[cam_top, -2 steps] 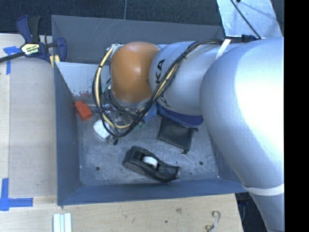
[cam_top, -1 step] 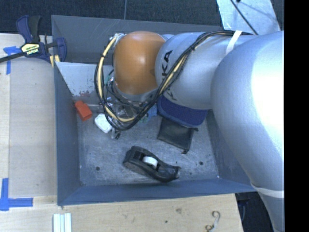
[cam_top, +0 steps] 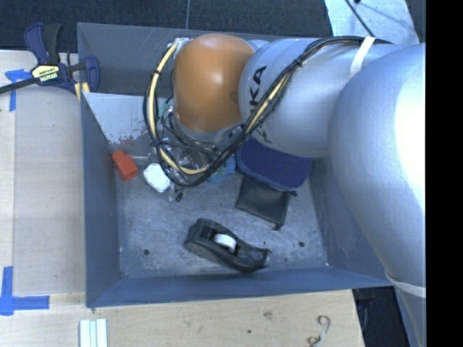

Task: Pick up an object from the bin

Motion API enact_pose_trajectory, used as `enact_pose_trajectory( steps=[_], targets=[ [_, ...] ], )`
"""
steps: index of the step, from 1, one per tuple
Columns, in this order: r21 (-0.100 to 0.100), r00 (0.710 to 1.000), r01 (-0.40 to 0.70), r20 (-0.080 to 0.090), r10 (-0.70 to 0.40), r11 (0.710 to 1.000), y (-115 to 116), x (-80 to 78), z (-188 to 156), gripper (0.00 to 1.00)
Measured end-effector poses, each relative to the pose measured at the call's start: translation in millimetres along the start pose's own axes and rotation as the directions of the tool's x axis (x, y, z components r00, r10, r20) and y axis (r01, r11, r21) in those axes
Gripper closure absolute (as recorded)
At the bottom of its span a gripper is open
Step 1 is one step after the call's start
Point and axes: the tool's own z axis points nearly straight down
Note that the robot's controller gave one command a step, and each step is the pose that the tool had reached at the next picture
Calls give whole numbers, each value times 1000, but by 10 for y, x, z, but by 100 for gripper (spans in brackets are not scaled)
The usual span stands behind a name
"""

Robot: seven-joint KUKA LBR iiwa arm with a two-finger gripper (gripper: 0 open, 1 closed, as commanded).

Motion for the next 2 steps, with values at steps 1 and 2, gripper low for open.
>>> enact_pose_trajectory(
  steps=[1, 2],
  targets=[
    [0, 1000, -3, 1, 3, 1000, -4, -20, -303, 100],
    [0, 1000, -6, 0, 6, 1000, -7, -36, -485, 100]
  ],
)
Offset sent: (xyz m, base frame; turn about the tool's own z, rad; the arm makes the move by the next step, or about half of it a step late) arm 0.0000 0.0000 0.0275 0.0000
